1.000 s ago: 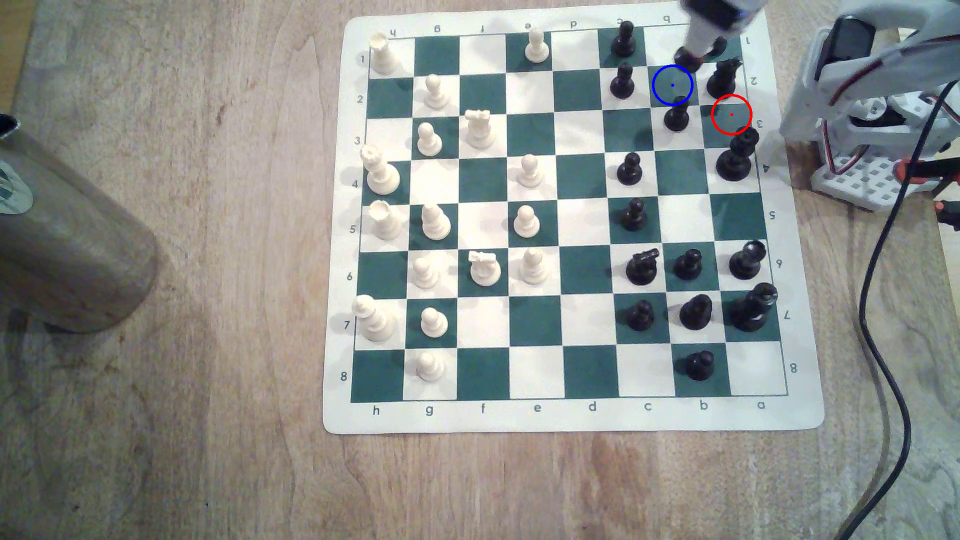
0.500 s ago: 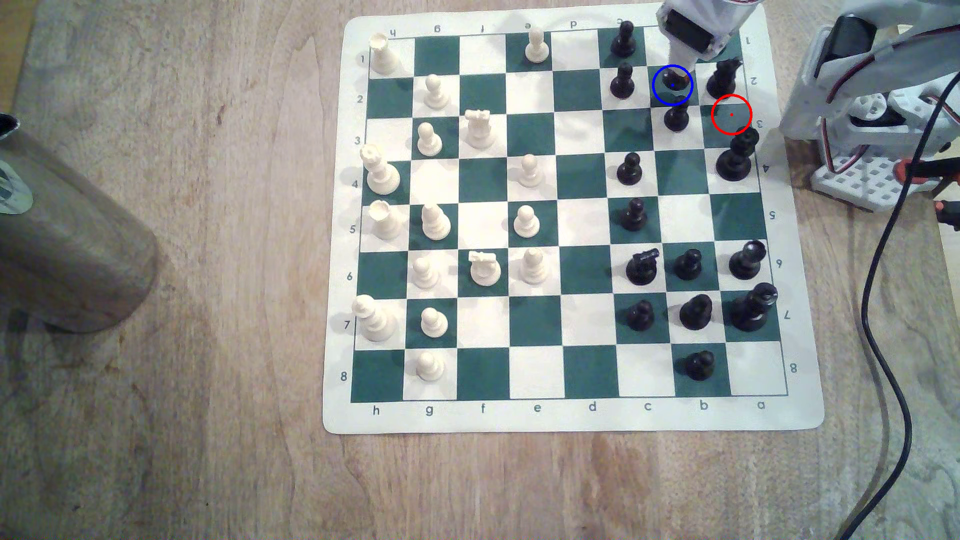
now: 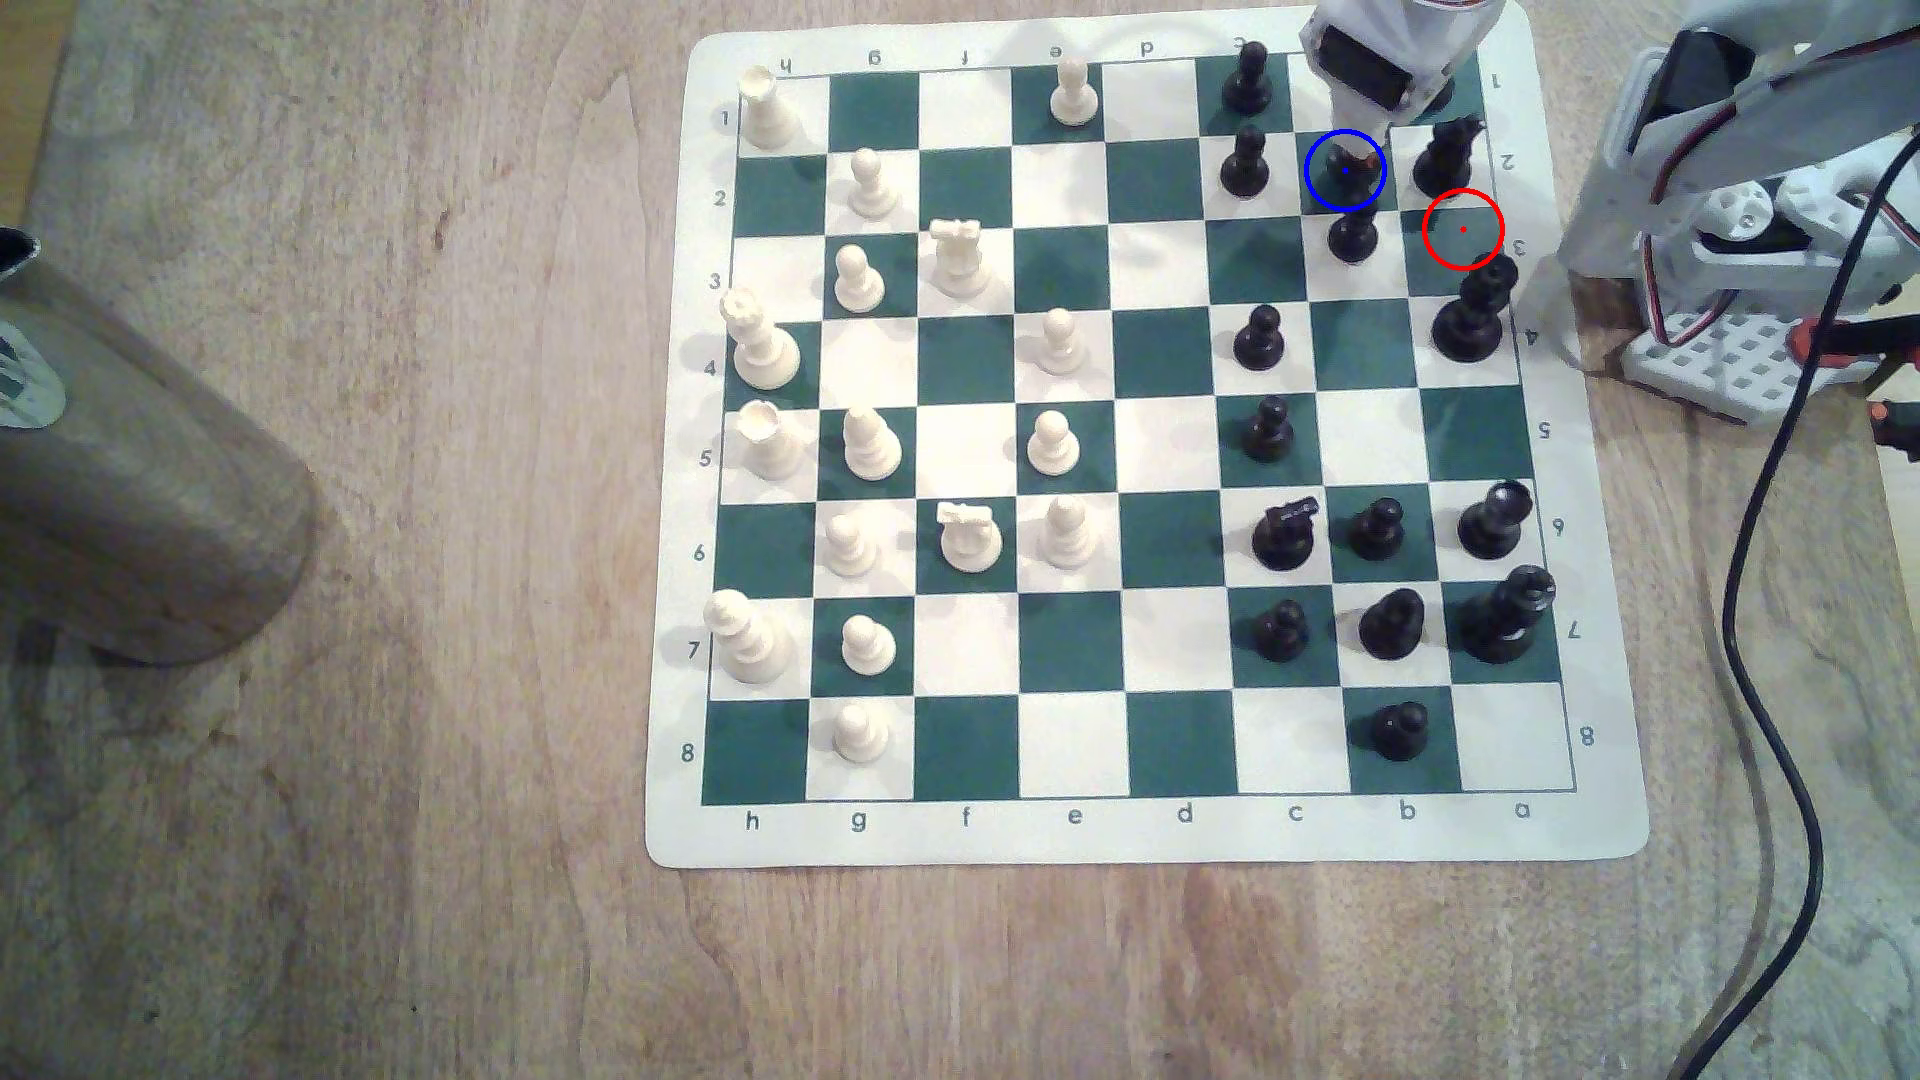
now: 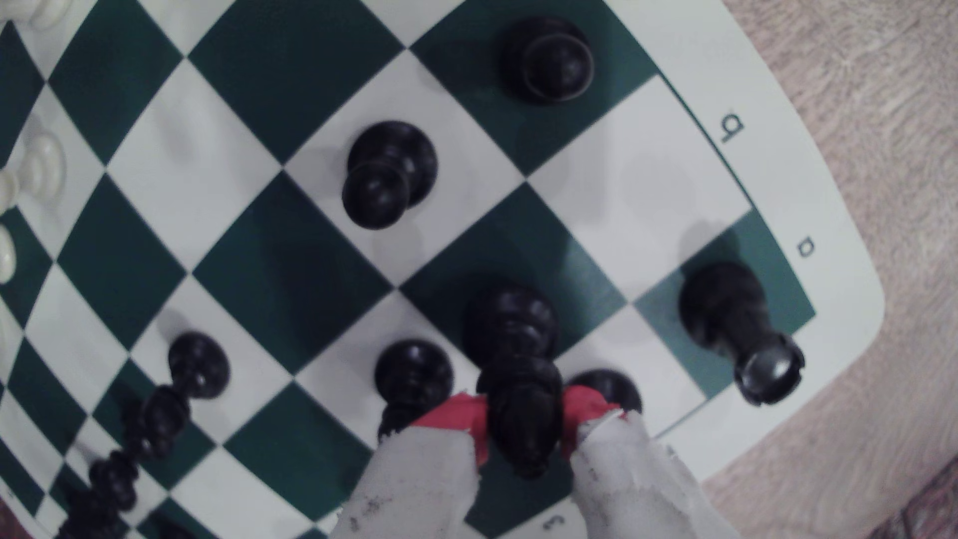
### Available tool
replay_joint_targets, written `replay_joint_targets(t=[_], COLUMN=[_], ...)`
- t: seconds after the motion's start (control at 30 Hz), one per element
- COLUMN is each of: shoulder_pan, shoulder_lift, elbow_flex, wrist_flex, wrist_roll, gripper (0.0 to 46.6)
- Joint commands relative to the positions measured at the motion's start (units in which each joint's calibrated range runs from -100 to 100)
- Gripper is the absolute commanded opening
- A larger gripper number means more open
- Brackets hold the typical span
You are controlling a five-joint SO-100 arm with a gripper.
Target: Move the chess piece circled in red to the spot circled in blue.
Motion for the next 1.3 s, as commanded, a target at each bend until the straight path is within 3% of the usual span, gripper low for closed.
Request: replay_joint_targets(t=[0.0,0.83,0.97,1.17,1.27], shoulder_pan=[0.1,0.9,1.2,1.3,1.3], shoulder_lift=[1.0,4.7,4.7,4.8,4.6], elbow_flex=[-0.3,-0.3,-0.6,-0.8,-0.8], wrist_flex=[-1.8,-3.0,-3.0,-3.0,-2.9], wrist_roll=[0.2,0.8,0.8,0.8,0.8], gripper=[0.6,1.9,3.6,10.8,12.3])
